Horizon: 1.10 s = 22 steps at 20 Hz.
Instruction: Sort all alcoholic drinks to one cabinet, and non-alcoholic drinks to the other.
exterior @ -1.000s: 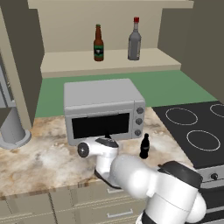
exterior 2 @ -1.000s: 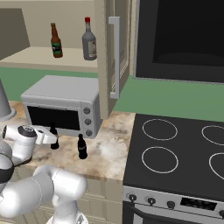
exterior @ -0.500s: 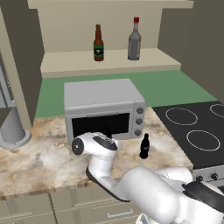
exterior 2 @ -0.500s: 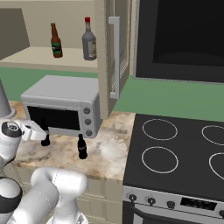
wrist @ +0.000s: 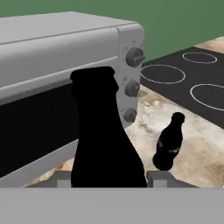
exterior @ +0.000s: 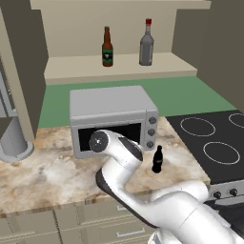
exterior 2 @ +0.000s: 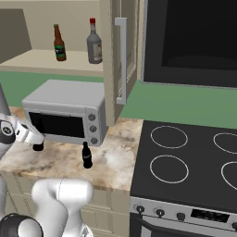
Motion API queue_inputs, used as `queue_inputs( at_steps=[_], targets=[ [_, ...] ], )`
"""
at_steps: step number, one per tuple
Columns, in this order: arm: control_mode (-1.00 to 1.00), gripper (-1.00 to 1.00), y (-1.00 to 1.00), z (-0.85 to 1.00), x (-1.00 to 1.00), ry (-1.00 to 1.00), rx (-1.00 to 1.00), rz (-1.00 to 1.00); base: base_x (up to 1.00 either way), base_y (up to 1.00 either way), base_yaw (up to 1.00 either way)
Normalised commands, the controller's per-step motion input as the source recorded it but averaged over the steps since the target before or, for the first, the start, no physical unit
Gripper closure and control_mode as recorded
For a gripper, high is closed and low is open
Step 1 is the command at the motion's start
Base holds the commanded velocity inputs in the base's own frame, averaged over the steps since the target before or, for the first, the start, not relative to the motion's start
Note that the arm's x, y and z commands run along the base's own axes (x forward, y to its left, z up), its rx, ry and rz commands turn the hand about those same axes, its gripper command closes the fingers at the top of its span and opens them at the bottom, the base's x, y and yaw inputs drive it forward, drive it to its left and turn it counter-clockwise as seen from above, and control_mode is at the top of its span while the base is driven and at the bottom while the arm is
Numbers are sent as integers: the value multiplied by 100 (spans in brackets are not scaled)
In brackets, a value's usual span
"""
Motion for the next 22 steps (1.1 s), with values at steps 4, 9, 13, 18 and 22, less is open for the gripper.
queue_inputs(
  at_steps=[4, 9, 13, 18, 22],
  targets=[
    [-100, 100, -16, 53, -52, 7, 16, 0, 0, 0, 0],
    [-100, 100, -17, 73, -24, 6, 21, 0, 0, 0, 0],
    [-100, 100, -15, 71, -16, 4, 19, 0, 0, 0, 0],
    [-100, 100, -18, 47, -34, 7, 11, 0, 0, 0, 0],
    [-100, 100, -37, 32, -34, 11, 8, 0, 0, 0, 0]
  ],
)
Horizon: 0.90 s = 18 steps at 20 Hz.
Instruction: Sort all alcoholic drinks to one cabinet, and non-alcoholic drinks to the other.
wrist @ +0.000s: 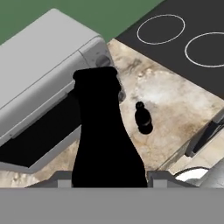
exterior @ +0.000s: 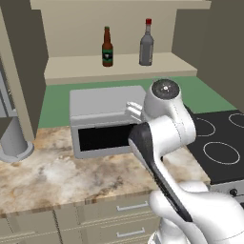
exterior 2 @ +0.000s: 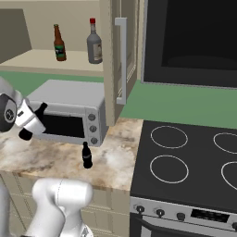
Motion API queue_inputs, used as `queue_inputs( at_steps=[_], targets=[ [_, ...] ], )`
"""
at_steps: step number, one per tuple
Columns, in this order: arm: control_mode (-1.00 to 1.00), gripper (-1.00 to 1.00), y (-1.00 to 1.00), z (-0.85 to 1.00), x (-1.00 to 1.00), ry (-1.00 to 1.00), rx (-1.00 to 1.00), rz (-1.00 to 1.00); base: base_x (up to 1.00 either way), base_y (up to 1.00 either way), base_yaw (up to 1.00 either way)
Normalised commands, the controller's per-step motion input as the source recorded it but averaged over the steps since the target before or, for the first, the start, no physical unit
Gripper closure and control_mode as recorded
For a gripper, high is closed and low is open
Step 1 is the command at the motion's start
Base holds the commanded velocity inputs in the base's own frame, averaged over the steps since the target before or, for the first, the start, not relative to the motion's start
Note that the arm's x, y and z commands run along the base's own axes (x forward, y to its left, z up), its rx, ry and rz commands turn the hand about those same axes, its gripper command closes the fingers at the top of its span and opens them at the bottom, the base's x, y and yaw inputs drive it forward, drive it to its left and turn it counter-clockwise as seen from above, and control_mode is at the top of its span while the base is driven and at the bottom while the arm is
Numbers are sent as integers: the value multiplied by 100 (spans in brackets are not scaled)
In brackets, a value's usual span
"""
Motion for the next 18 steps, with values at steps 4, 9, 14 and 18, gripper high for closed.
queue_inputs(
  at_steps=[4, 9, 14, 18],
  targets=[
    [-100, 100, -58, 20, -26, 10, 7, 0, 0, 0, 0],
    [-100, 100, -70, 3, -23, 4, 7, 2, 0, 0, 0],
    [-100, 100, -66, 0, -17, 0, 5, 10, 0, 0, 0],
    [-100, 100, -45, -3, -9, 0, 0, 12, 0, 0, 0]
  ],
)
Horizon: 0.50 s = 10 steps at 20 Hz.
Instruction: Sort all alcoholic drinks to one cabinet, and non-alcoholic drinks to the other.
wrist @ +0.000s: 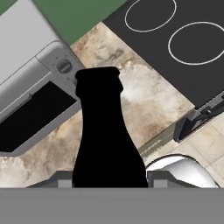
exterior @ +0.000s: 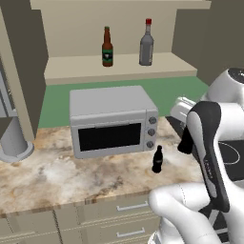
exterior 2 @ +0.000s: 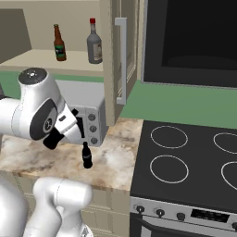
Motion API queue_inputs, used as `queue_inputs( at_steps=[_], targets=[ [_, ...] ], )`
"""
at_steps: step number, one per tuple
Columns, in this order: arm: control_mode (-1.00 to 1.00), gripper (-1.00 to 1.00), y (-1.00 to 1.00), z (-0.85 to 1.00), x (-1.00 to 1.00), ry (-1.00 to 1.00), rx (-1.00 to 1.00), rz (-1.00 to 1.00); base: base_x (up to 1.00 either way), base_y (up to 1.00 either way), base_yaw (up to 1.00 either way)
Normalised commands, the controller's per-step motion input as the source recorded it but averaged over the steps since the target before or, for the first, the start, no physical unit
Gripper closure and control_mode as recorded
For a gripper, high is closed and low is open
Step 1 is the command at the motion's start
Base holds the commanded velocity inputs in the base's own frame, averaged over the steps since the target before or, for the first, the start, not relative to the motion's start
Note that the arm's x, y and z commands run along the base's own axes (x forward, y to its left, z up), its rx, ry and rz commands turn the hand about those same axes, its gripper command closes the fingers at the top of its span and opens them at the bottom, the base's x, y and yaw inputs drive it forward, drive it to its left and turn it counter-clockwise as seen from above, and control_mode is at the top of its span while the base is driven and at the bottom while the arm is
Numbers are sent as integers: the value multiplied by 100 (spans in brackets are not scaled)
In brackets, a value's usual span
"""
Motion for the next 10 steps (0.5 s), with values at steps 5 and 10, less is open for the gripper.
queue_inputs(
  at_steps=[5, 10],
  targets=[
    [-100, 100, -8, -4, -2, -3, -1, 6, 0, 0, 0],
    [-100, 100, 6, -1, -1, -2, -6, 0, 0, 0, 0]
  ],
)
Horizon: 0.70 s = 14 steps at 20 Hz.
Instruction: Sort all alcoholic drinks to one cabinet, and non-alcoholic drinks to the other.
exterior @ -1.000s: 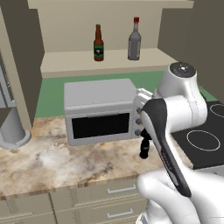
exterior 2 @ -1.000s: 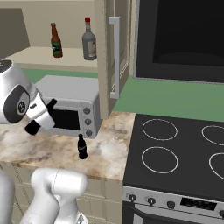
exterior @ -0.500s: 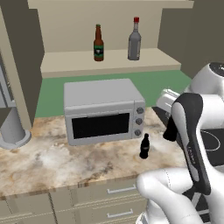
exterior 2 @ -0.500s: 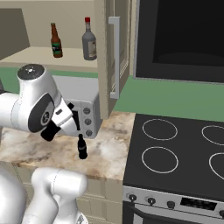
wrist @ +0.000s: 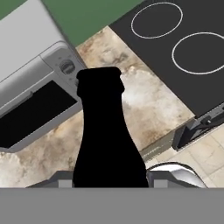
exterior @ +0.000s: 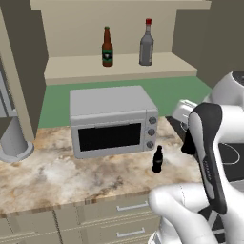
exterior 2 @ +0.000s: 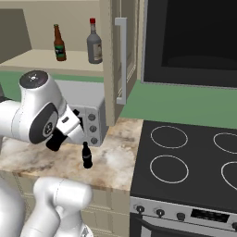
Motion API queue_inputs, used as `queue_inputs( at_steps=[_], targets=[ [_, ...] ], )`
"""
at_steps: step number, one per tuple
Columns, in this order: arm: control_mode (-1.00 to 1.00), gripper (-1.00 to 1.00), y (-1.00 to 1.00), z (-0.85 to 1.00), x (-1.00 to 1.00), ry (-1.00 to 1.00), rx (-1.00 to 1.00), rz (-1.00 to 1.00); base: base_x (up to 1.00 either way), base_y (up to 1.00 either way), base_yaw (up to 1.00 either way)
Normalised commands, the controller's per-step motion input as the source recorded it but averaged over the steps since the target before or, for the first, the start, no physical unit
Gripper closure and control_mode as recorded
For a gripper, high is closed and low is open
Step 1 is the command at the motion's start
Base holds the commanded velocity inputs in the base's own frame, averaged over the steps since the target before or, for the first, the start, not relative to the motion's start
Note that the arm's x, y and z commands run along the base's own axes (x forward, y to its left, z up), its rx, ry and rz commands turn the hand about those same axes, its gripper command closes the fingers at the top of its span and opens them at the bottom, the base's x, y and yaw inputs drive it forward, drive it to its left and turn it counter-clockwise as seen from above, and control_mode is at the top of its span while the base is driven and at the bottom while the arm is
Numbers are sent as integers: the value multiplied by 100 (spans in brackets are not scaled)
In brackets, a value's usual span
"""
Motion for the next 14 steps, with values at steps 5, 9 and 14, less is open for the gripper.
queue_inputs(
  at_steps=[5, 9, 14],
  targets=[
    [100, 100, 0, 0, 0, 0, 0, 0, -63, 26, 0],
    [100, 100, 0, 0, 0, 0, 0, 0, -100, 27, 0],
    [100, 100, 0, 0, 0, 0, 0, 0, -54, 70, 3]
  ],
)
